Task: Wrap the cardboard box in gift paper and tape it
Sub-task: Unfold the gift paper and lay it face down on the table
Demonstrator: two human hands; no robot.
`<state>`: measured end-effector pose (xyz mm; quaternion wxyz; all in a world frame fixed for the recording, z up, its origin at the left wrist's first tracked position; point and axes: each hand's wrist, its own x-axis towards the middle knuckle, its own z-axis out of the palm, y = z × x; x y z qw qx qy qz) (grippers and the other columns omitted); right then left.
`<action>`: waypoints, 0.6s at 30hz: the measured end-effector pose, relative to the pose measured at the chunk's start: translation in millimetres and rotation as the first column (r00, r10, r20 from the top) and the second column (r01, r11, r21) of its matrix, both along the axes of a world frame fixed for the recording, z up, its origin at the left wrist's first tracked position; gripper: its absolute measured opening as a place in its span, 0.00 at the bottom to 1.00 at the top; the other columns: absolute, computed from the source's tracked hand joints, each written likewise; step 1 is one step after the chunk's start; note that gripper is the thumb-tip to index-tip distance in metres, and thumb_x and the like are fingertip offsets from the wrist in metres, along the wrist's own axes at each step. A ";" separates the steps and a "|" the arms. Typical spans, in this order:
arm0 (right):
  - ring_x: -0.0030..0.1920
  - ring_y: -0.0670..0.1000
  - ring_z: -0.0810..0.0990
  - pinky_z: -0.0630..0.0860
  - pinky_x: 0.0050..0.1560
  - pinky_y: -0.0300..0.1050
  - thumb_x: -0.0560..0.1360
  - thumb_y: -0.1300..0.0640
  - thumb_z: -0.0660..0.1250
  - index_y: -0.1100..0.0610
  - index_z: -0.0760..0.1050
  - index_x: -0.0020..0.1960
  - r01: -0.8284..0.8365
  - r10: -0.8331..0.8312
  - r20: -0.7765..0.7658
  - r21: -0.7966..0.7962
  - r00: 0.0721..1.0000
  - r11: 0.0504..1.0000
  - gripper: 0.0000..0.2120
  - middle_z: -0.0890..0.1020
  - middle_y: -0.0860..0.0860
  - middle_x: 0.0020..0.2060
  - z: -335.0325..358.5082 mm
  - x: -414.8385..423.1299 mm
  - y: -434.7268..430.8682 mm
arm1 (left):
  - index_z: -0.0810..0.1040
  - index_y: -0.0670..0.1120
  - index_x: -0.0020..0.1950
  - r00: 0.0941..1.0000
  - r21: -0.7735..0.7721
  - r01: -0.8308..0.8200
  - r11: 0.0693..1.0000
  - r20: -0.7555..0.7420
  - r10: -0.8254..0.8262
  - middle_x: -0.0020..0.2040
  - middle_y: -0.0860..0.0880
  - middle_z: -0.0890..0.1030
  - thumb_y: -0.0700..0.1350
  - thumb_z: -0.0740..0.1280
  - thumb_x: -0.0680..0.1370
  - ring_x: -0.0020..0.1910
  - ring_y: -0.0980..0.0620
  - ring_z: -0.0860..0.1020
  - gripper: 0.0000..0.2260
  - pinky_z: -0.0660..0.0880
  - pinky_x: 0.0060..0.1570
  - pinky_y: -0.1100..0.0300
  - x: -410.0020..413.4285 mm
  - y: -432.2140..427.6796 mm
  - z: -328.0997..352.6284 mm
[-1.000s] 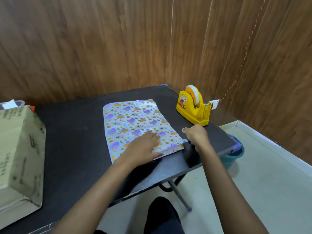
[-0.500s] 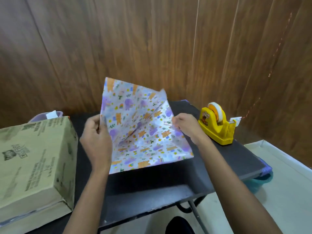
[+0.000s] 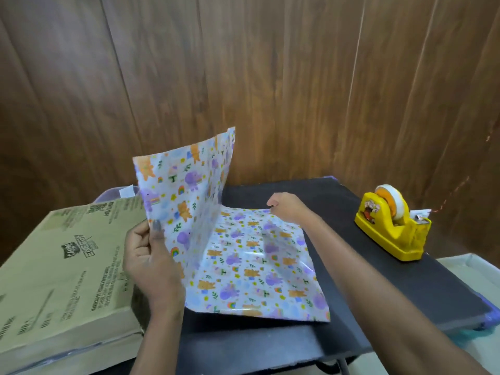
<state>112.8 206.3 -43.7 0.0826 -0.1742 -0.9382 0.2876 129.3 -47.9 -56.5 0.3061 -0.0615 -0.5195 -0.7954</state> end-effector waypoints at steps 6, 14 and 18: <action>0.73 0.52 0.62 0.66 0.63 0.43 0.78 0.64 0.62 0.57 0.58 0.75 -0.131 0.083 -0.124 -0.456 0.989 0.880 0.27 0.61 0.52 0.74 -13.1 -54.8 -12.8 | 0.72 0.48 0.41 0.989 0.277 0.013 0.961 0.137 -0.053 0.26 0.62 0.78 0.35 0.60 0.79 0.28 0.66 0.75 0.11 0.71 0.34 0.73 -21.1 -16.6 0.1; 0.61 0.54 0.72 0.73 0.49 0.45 0.73 0.74 0.59 0.57 0.64 0.72 -0.105 0.011 -0.150 -0.637 0.989 0.764 0.30 0.70 0.53 0.68 2.1 -97.2 6.0 | 0.73 0.45 0.42 0.986 0.382 0.084 0.920 0.103 -0.133 0.29 0.59 0.81 0.33 0.60 0.78 0.33 0.64 0.79 0.09 0.75 0.35 0.72 -19.8 -16.5 9.3; 0.45 0.54 0.72 0.69 0.36 0.44 0.73 0.74 0.58 0.61 0.73 0.64 -0.120 -0.009 -0.199 -0.628 0.980 0.769 0.22 0.79 0.56 0.53 5.0 -102.1 10.6 | 0.73 0.45 0.42 0.988 0.398 0.074 0.914 0.095 -0.121 0.28 0.59 0.80 0.31 0.59 0.78 0.31 0.64 0.79 0.10 0.74 0.34 0.72 -21.2 -18.5 12.4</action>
